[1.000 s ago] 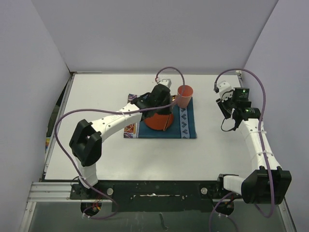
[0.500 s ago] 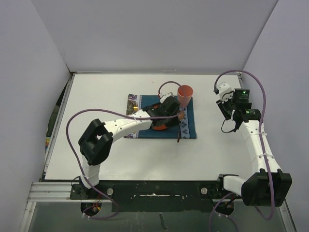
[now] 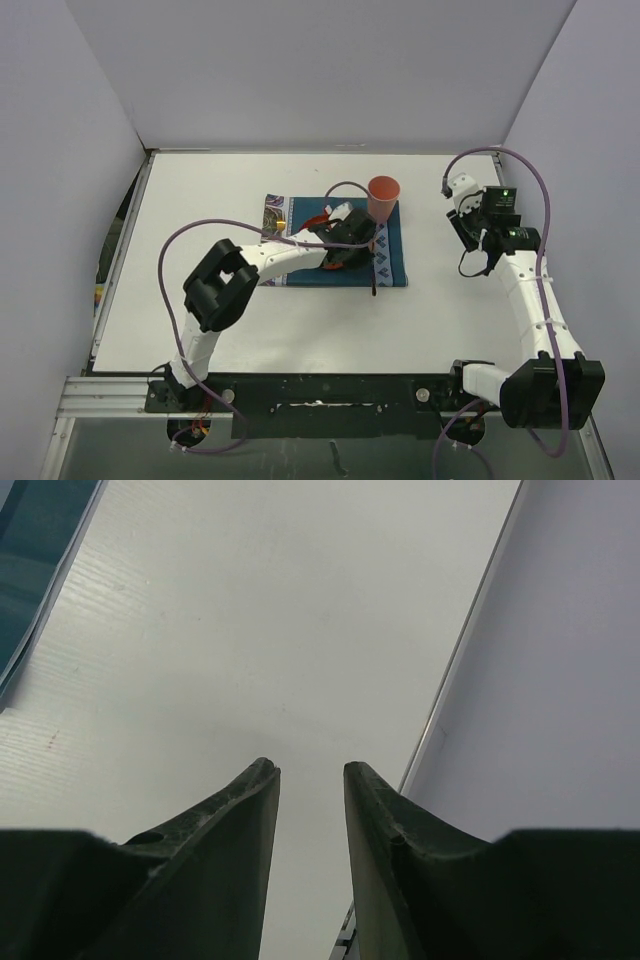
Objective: Set the dinner table for one person
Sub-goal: Place the spoon on the napkin.
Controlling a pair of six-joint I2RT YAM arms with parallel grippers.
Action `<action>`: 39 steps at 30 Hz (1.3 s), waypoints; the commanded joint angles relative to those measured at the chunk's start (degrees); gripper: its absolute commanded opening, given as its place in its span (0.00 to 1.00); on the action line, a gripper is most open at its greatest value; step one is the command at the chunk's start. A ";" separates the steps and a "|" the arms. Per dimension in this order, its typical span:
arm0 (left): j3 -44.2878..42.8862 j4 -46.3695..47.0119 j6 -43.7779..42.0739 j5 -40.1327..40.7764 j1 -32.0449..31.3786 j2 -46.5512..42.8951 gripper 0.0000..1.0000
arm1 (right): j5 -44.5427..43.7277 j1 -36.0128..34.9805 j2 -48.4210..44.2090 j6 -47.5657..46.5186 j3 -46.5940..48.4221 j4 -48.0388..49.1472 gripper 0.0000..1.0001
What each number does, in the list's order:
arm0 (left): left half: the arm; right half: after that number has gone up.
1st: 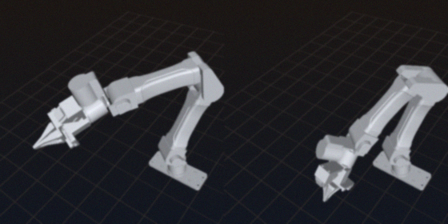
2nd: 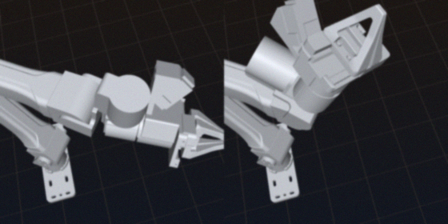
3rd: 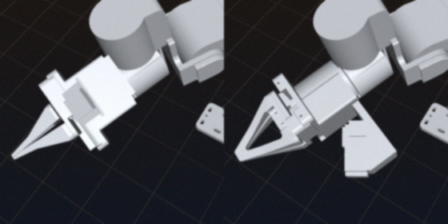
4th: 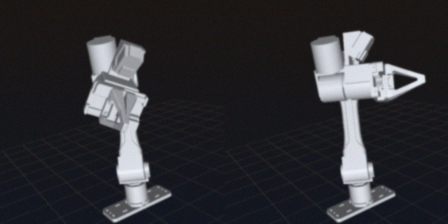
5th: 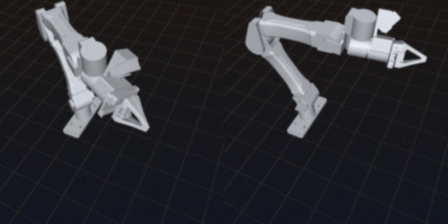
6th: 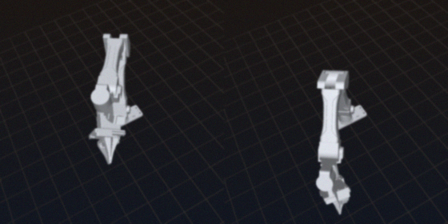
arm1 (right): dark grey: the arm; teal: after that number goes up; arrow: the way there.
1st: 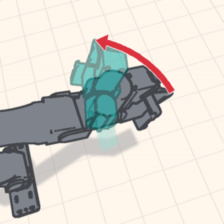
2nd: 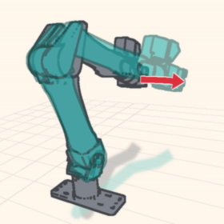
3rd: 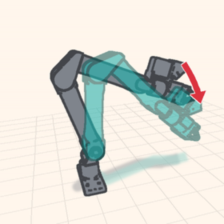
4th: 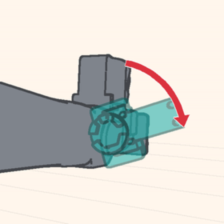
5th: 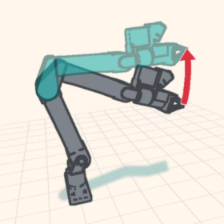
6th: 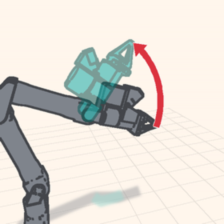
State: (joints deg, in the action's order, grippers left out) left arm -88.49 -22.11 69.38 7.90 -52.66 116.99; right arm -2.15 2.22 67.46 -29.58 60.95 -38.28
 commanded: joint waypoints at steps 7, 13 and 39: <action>-11.58 -1.07 -3.14 2.30 0.43 8.44 0.00 | 0.59 0.20 -2.49 -0.69 -1.14 1.19 0.34; -15.82 -2.32 -4.74 1.35 0.41 11.15 0.00 | 0.48 0.22 -2.42 -1.08 -1.77 1.46 0.34; -16.37 -2.07 -7.92 0.41 2.17 15.91 0.00 | 0.66 0.25 -3.28 -1.95 -4.16 1.96 0.34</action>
State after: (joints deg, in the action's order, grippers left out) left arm -102.04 -25.47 62.43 8.58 -50.83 129.91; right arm -1.91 2.22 66.50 -31.09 57.06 -38.28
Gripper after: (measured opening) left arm 0.025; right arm 0.339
